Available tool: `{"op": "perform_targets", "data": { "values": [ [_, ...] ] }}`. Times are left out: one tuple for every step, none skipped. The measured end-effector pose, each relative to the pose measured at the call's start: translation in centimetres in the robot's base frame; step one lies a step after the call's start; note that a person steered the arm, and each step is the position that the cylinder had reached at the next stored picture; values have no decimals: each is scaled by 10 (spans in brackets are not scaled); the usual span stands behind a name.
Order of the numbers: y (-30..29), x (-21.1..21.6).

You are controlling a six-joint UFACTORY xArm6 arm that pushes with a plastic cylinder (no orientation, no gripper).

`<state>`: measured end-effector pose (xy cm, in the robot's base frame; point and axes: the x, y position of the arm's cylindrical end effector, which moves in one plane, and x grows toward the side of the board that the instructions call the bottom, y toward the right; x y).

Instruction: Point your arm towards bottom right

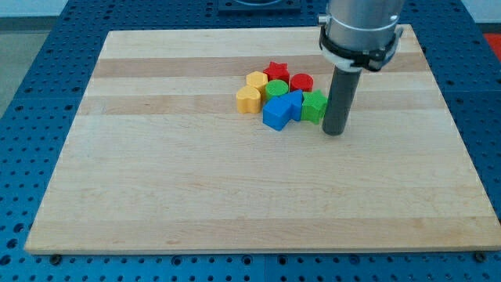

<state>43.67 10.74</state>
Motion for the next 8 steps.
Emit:
{"op": "perform_targets", "data": {
  "values": [
    [-8,-11],
    [-8,-13],
    [-8,-19],
    [-8,-11],
    [-15,18],
    [-38,11],
    [-54,10],
    [-62,10]
  ]
}}
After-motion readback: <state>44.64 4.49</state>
